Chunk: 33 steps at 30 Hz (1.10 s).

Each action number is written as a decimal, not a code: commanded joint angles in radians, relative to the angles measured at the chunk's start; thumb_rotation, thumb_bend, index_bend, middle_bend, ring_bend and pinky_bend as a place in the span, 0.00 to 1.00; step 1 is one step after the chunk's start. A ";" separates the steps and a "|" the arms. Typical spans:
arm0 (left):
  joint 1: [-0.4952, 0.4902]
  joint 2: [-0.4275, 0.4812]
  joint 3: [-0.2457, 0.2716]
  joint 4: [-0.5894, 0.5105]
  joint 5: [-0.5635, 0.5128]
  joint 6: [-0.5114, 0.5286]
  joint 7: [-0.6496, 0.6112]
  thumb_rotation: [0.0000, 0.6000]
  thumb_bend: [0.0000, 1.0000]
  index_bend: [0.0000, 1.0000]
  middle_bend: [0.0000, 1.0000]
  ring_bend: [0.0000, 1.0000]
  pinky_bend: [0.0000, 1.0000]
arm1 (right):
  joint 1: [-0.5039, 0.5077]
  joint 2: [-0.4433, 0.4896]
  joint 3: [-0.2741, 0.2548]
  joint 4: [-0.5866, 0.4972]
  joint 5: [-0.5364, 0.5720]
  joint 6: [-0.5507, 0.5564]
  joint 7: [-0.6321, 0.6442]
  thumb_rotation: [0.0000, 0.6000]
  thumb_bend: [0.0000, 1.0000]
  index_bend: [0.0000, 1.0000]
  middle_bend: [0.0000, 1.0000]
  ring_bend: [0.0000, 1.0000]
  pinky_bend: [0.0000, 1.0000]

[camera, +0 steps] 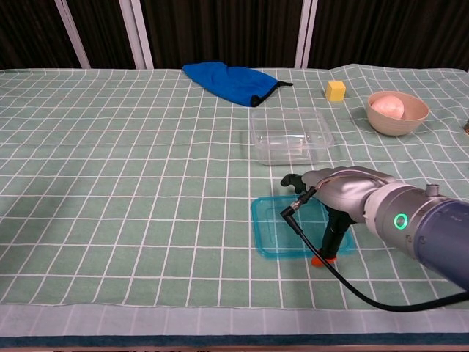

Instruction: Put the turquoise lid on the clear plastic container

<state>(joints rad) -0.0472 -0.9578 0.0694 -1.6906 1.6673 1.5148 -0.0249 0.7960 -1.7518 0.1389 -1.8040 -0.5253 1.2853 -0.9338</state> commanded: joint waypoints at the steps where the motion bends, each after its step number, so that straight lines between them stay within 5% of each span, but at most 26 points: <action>1: 0.000 0.001 0.000 -0.001 -0.001 -0.001 0.000 1.00 0.52 0.07 0.00 0.00 0.00 | 0.002 -0.006 0.000 -0.001 -0.001 0.004 -0.002 1.00 0.16 0.00 0.15 0.00 0.00; 33: 0.002 0.001 -0.006 -0.004 -0.008 0.002 0.006 1.00 0.52 0.07 0.00 0.00 0.00 | 0.027 -0.019 0.019 0.035 0.033 -0.009 -0.018 1.00 0.16 0.00 0.15 0.00 0.00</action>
<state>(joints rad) -0.0452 -0.9565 0.0639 -1.6951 1.6588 1.5165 -0.0184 0.8221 -1.7705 0.1569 -1.7709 -0.4938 1.2765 -0.9517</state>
